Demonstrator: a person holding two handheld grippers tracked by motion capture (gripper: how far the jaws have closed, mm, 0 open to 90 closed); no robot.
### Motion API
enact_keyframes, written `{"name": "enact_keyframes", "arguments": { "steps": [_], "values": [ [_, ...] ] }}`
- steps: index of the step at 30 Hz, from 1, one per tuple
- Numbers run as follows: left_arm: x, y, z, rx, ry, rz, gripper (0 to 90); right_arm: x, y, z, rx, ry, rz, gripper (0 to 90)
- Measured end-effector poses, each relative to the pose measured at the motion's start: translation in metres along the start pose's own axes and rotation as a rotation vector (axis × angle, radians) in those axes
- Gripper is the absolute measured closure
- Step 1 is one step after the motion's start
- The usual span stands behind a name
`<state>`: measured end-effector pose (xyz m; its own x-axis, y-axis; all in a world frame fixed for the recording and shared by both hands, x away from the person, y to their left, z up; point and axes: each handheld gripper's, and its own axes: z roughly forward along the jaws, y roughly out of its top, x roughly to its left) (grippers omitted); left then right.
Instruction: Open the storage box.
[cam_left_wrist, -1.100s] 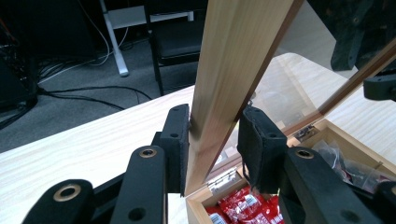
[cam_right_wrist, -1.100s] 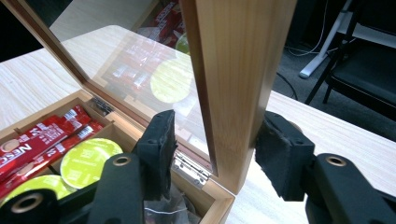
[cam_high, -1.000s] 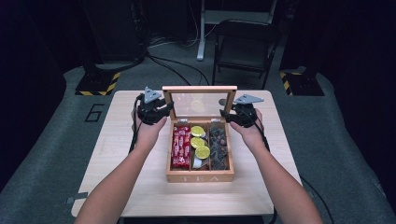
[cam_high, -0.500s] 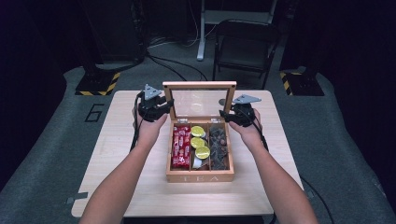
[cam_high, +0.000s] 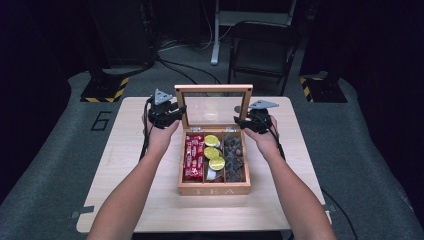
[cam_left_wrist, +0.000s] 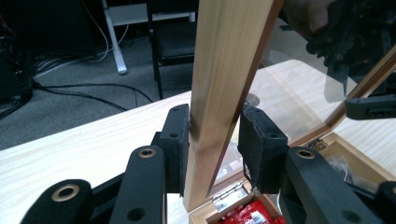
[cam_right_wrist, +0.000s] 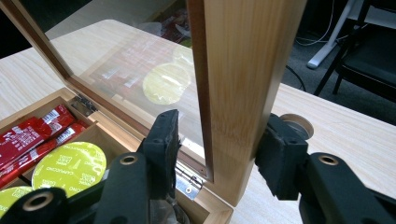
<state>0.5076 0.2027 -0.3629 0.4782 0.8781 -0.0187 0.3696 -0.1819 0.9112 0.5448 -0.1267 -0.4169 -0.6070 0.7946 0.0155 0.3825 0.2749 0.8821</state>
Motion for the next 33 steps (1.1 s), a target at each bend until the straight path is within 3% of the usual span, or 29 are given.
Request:
{"name": "enact_keyframes", "arguments": {
  "steps": [13, 17, 18, 21, 23, 24, 33],
  "values": [
    [0.003, -0.005, -0.002, 0.007, 0.000, -0.024, 52.2, -0.005, 0.003, 0.004, -0.011, 0.014, 0.009, 51.9],
    [0.004, -0.011, -0.009, 0.021, -0.019, -0.034, 51.1, -0.006, 0.005, 0.006, 0.007, 0.010, 0.012, 51.8],
    [0.004, -0.011, -0.009, 0.021, -0.019, -0.034, 50.8, -0.007, 0.006, 0.007, 0.005, 0.008, -0.006, 51.7],
    [0.005, -0.015, -0.014, 0.026, -0.019, -0.048, 50.4, -0.007, 0.006, 0.008, 0.013, 0.010, 0.012, 51.7],
    [0.006, -0.017, -0.017, 0.031, -0.026, -0.047, 50.2, -0.009, 0.007, 0.009, 0.013, 0.012, -0.006, 51.8],
    [0.006, -0.020, -0.021, 0.031, -0.027, -0.054, 49.9, -0.009, 0.008, 0.010, 0.018, 0.016, 0.011, 51.8],
    [0.008, -0.039, -0.030, 0.053, -0.035, -0.066, 47.3, -0.010, 0.010, 0.012, 0.025, 0.014, 0.019, 51.5]
  ]
}}
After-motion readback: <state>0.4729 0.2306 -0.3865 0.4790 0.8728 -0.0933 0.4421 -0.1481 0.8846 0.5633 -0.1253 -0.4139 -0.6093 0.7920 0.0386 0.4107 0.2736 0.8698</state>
